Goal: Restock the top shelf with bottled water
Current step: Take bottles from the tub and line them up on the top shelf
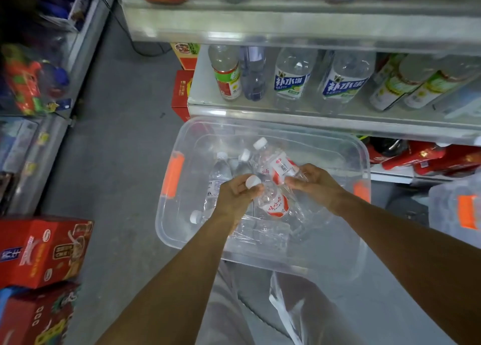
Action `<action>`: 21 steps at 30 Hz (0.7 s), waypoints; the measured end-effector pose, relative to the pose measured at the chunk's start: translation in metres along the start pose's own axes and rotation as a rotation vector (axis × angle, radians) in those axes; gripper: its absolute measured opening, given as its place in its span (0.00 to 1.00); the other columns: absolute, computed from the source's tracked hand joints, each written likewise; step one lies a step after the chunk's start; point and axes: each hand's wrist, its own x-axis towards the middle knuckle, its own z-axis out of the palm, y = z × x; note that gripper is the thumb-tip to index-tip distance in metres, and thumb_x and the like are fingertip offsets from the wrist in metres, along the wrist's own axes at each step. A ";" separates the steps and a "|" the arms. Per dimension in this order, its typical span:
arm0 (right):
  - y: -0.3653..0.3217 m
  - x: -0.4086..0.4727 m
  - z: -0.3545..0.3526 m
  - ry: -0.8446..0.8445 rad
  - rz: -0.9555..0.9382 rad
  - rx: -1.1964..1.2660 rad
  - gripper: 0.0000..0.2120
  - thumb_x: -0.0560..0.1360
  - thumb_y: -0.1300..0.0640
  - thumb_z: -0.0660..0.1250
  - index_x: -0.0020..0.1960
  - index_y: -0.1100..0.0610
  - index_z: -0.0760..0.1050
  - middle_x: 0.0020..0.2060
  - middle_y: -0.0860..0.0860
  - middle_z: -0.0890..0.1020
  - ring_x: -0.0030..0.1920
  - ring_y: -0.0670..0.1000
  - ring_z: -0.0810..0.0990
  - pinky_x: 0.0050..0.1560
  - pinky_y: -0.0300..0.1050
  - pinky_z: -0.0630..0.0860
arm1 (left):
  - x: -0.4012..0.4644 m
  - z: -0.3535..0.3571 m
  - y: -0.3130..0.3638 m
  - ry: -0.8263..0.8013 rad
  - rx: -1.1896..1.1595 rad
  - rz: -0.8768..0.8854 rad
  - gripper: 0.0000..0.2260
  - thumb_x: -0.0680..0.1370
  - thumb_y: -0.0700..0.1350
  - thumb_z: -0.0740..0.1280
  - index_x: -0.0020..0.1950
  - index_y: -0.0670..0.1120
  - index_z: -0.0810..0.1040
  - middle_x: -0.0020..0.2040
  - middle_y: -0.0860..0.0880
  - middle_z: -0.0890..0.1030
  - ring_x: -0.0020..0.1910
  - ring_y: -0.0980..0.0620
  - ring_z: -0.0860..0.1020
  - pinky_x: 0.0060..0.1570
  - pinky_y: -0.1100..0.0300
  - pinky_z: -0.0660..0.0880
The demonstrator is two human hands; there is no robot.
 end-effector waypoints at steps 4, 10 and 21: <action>-0.029 -0.027 -0.018 -0.056 -0.010 0.019 0.21 0.70 0.41 0.72 0.48 0.59 0.79 0.37 0.49 0.83 0.40 0.51 0.80 0.43 0.42 0.74 | -0.015 -0.004 0.027 0.059 -0.031 0.147 0.16 0.73 0.32 0.73 0.60 0.38 0.80 0.52 0.44 0.84 0.44 0.59 0.82 0.51 0.64 0.80; -0.078 -0.074 -0.021 -0.074 0.043 0.056 0.23 0.75 0.34 0.61 0.52 0.51 0.82 0.44 0.54 0.86 0.42 0.55 0.84 0.49 0.51 0.78 | -0.052 -0.022 0.095 0.085 -0.074 0.375 0.10 0.76 0.37 0.71 0.57 0.43 0.81 0.49 0.47 0.85 0.46 0.59 0.83 0.51 0.61 0.79; -0.217 -0.179 -0.014 -0.046 -0.327 0.163 0.20 0.62 0.51 0.76 0.51 0.56 0.80 0.39 0.54 0.84 0.36 0.52 0.82 0.37 0.46 0.81 | -0.143 -0.031 0.245 0.149 -0.081 0.740 0.08 0.78 0.52 0.69 0.46 0.48 0.81 0.42 0.45 0.77 0.42 0.51 0.75 0.46 0.56 0.73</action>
